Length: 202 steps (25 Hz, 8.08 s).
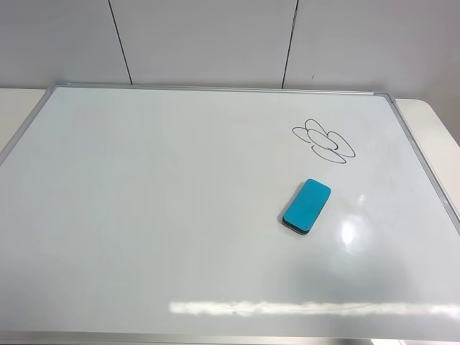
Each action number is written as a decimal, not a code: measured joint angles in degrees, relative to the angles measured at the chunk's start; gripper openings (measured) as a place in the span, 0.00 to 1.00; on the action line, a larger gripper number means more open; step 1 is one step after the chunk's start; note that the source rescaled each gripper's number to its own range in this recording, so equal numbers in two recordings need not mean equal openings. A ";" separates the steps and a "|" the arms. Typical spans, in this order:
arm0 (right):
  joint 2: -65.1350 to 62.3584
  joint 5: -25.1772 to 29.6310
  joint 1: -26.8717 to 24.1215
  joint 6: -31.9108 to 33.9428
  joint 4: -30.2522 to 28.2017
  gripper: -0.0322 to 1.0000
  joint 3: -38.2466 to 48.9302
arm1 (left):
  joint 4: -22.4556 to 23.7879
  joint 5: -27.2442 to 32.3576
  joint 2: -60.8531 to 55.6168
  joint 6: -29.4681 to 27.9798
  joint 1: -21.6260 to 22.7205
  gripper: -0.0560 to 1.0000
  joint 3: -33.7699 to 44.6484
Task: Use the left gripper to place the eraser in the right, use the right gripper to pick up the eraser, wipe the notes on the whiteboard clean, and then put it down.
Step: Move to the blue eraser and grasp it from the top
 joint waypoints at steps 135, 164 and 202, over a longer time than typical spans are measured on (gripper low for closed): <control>101.68 -12.20 34.87 72.22 -11.21 1.00 -31.29 | 0.00 -0.21 0.00 0.05 0.00 1.00 0.00; 101.68 -25.96 36.24 73.85 -10.16 1.00 -22.65 | 0.00 -0.21 0.00 0.05 0.00 1.00 0.00; 104.34 -26.12 36.08 78.62 -11.79 0.03 -22.22 | 0.00 -0.21 0.00 0.05 0.00 1.00 0.00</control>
